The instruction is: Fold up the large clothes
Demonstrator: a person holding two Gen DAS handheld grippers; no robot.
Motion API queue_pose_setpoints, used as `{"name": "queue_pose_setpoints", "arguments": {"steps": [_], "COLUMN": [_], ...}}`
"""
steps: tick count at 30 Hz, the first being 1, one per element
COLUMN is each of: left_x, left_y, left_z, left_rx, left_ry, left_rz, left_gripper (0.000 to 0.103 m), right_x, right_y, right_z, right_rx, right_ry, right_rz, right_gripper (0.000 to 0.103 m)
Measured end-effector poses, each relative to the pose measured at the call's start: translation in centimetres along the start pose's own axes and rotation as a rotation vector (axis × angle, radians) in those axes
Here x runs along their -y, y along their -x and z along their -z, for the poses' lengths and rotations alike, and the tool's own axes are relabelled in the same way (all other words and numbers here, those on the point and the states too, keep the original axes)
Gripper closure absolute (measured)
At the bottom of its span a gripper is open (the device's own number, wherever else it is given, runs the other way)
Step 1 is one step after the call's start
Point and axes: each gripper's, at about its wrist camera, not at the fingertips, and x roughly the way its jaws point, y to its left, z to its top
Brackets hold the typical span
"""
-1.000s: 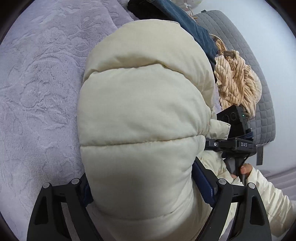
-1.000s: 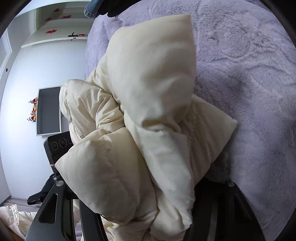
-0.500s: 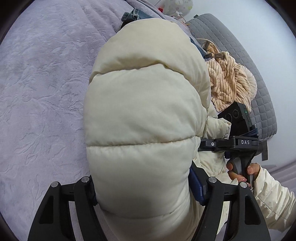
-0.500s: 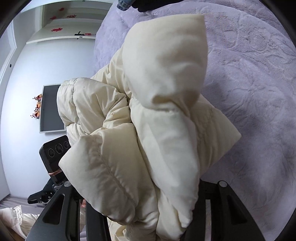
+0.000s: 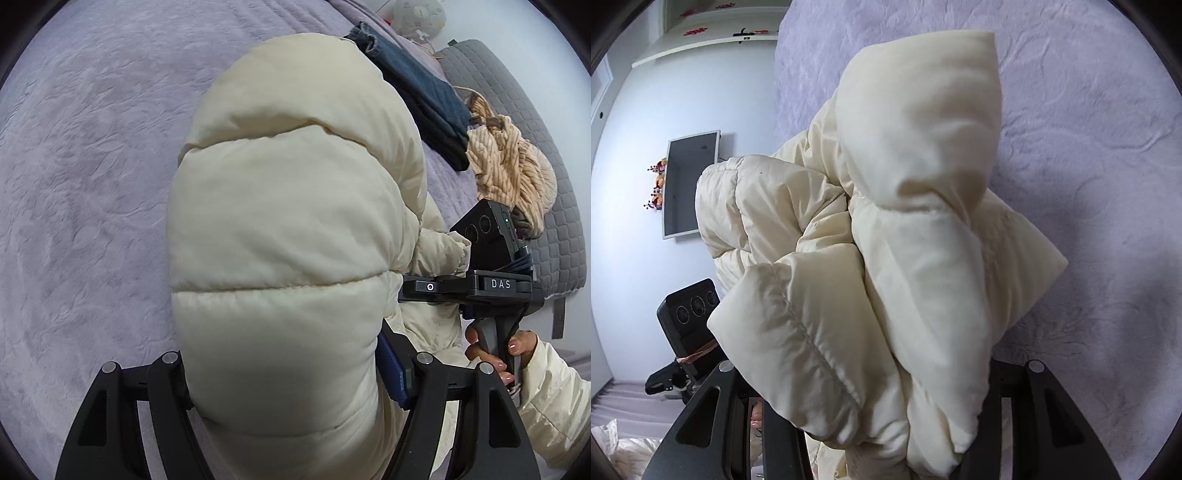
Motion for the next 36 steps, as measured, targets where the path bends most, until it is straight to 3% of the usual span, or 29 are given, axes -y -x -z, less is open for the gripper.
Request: {"name": "queue_pose_setpoints", "arguments": {"steps": [5, 11, 18, 25, 27, 28, 29, 32, 34, 36], "left_x": [-2.0, -2.1, -2.6, -2.1, -1.6, -1.6, -1.5, -1.4, -1.5, -1.5], "left_y": [-2.1, -3.7, -3.8, -4.1, -4.5, -4.5, -4.6, -4.7, -4.3, -3.4], "left_z": [1.5, 1.9, 2.1, 1.9, 1.6, 1.6, 1.6, 1.5, 1.4, 1.4], "left_rx": [-0.02, -0.015, -0.017, -0.013, -0.012, -0.012, -0.012, -0.013, -0.016, -0.017], "left_ry": [0.021, 0.01, 0.019, 0.02, 0.02, 0.02, 0.02, 0.022, 0.024, 0.023], "left_rz": [-0.05, -0.112, -0.115, -0.124, -0.125, -0.125, -0.126, -0.126, -0.123, -0.12], "left_gripper": [0.026, 0.021, 0.019, 0.018, 0.018, 0.018, 0.018, 0.018, 0.018, 0.018], "right_x": [0.8, 0.0, -4.6, -11.6, -13.7, -14.8, -15.2, -16.1, -15.1, -11.5], "right_y": [-3.0, -2.3, -2.6, 2.0, 2.8, 2.8, 2.7, 0.6, -1.6, -1.5], "right_z": [-0.4, -1.2, 0.0, 3.6, 5.2, 6.1, 7.1, 10.3, 11.7, 13.3], "right_rx": [-0.025, -0.024, -0.011, 0.089, 0.11, 0.111, 0.104, 0.057, 0.012, -0.008], "right_ry": [-0.023, -0.023, -0.016, 0.151, 0.199, 0.221, 0.233, 0.284, 0.311, 0.308], "right_rz": [0.057, 0.13, 0.265, 0.499, 0.509, 0.499, 0.484, 0.463, 0.526, 0.606], "right_gripper": [0.056, 0.049, 0.04, 0.04, 0.053, 0.083, 0.093, 0.093, 0.093, 0.095]}}
